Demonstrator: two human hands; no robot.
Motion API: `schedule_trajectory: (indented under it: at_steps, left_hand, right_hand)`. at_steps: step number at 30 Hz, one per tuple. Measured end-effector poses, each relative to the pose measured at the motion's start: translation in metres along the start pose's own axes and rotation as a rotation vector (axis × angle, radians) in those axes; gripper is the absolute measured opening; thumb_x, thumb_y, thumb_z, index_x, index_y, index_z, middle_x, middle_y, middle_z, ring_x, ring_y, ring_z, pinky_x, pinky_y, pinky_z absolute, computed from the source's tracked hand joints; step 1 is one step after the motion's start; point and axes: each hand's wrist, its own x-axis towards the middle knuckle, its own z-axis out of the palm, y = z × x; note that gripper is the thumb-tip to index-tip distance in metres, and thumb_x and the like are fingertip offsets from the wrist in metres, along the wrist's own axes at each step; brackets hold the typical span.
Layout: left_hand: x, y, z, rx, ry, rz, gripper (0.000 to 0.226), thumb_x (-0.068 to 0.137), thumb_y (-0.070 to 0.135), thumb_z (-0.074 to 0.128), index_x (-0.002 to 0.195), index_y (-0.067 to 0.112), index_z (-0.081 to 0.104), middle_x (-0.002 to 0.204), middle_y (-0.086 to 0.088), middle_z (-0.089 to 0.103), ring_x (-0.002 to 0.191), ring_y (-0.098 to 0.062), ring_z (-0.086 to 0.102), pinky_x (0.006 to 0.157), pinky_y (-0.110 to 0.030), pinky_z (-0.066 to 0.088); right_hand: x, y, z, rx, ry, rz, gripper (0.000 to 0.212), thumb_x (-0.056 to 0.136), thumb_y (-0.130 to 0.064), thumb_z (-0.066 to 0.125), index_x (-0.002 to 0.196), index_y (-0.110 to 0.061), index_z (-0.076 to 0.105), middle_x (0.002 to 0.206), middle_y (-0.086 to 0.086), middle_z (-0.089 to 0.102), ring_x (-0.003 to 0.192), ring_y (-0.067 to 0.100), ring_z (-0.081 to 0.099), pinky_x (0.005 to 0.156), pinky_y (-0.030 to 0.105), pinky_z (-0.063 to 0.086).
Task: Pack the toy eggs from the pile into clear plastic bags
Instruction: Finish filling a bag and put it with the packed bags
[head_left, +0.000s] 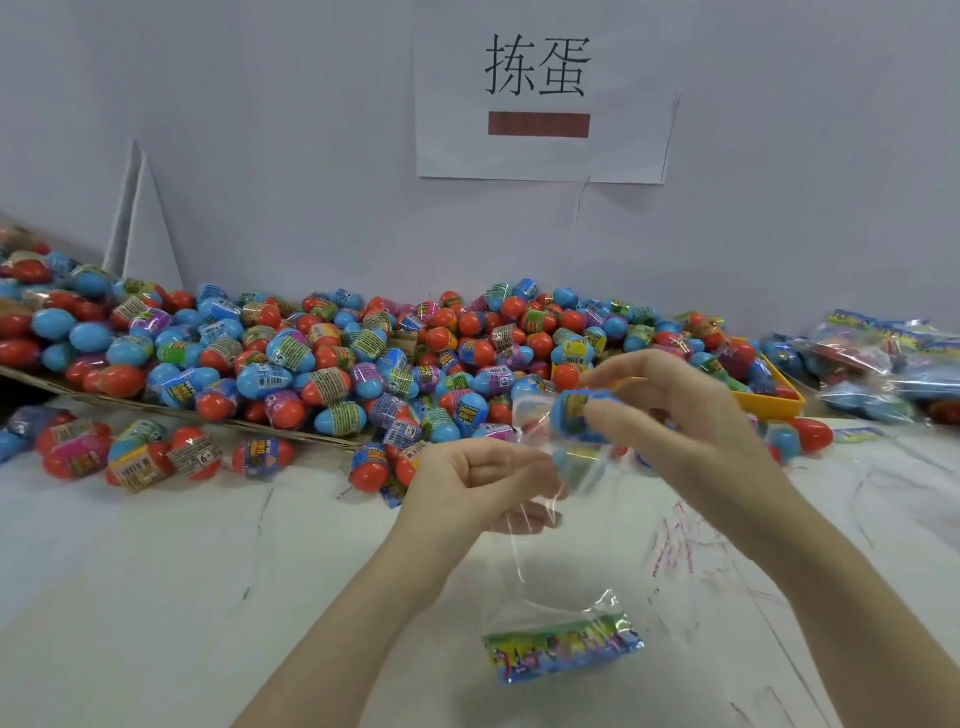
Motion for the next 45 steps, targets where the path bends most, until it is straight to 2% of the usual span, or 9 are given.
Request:
schedule_trajectory:
  at_steps: [4,9,13,16,20,24,30,38,45]
  left_hand:
    - [-0.004,0.003,0.005,0.023,-0.048,0.032,0.013,0.057,0.021,0.070,0.069,0.017,0.073,0.067,-0.007,0.072,0.056,-0.018,0.069,0.051,-0.020,0.052]
    - [-0.005,0.003,0.003,0.068,-0.094,0.028,0.011,0.061,0.021,0.070,0.071,0.021,0.074,0.072,-0.006,0.074,0.061,-0.019,0.070,0.056,-0.022,0.056]
    - [-0.005,0.003,0.002,0.112,-0.113,0.028,0.012,0.064,0.026,0.069,0.073,0.026,0.076,0.076,-0.003,0.074,0.065,-0.020,0.071,0.063,-0.029,0.057]
    - [-0.006,0.004,0.003,0.086,-0.092,0.028,0.016,0.062,0.028,0.068,0.076,0.023,0.074,0.076,-0.005,0.074,0.063,-0.020,0.071,0.058,-0.025,0.057]
    - [-0.006,0.005,0.006,0.055,-0.069,0.016,0.025,0.060,0.028,0.067,0.082,0.017,0.071,0.075,-0.004,0.074,0.061,-0.018,0.070,0.053,-0.019,0.052]
    - [-0.006,0.005,0.010,0.041,-0.090,0.014,0.027,0.061,0.029,0.065,0.086,0.017,0.069,0.079,-0.002,0.075,0.065,-0.017,0.071,0.057,-0.020,0.055]
    - [-0.006,0.002,0.011,0.023,-0.089,0.022,0.025,0.070,0.026,0.062,0.092,0.017,0.069,0.085,-0.002,0.075,0.074,-0.018,0.072,0.061,-0.021,0.055]
    - [-0.007,0.001,0.013,-0.007,-0.118,0.036,0.032,0.066,0.027,0.064,0.096,0.017,0.068,0.088,-0.001,0.075,0.082,-0.016,0.071,0.064,-0.020,0.055]
    - [-0.007,0.000,0.019,-0.002,-0.110,0.028,0.036,0.067,0.028,0.064,0.099,0.012,0.068,0.088,-0.003,0.074,0.078,-0.018,0.071,0.062,-0.018,0.053]
  right_hand:
    - [0.001,0.007,0.005,-0.361,0.031,-0.015,0.019,0.073,-0.050,0.044,0.077,-0.033,0.052,0.071,-0.016,0.055,0.069,0.002,0.051,0.059,0.016,0.040]
    - [0.006,0.013,-0.001,-0.544,0.129,-0.081,0.043,0.076,-0.061,0.029,0.083,-0.027,0.054,0.069,-0.016,0.051,0.074,0.007,0.045,0.072,0.028,0.035]
    - [0.005,0.011,-0.004,-0.273,0.056,-0.019,0.032,0.075,-0.056,0.027,0.072,-0.031,0.048,0.067,-0.016,0.052,0.071,0.001,0.054,0.061,0.014,0.041]
    - [0.005,0.010,-0.003,-0.116,-0.015,0.054,0.036,0.073,-0.054,0.030,0.075,-0.026,0.052,0.062,-0.009,0.057,0.065,-0.006,0.055,0.056,0.009,0.042]
    - [0.006,0.010,-0.004,-0.087,-0.070,0.116,0.040,0.070,-0.057,0.033,0.077,-0.024,0.056,0.060,-0.021,0.063,0.046,0.004,0.055,0.052,0.013,0.045]
    - [0.005,0.008,-0.003,-0.188,-0.086,0.133,0.042,0.067,-0.060,0.035,0.076,-0.028,0.061,0.059,-0.008,0.062,0.045,-0.001,0.052,0.046,0.010,0.042]
    - [0.004,0.005,-0.001,-0.220,-0.143,0.167,0.059,0.064,-0.066,0.030,0.079,-0.020,0.064,0.066,0.001,0.064,0.056,0.010,0.059,0.064,0.035,0.051]
    - [0.005,0.004,-0.001,-0.166,-0.200,0.250,0.056,0.058,-0.069,0.030,0.076,-0.028,0.063,0.058,-0.009,0.059,0.043,0.003,0.053,0.056,0.017,0.049]
    - [0.002,0.001,0.003,-0.184,-0.103,0.158,0.044,0.052,-0.068,0.044,0.075,-0.034,0.059,0.063,-0.012,0.062,0.054,-0.007,0.055,0.047,0.006,0.041]
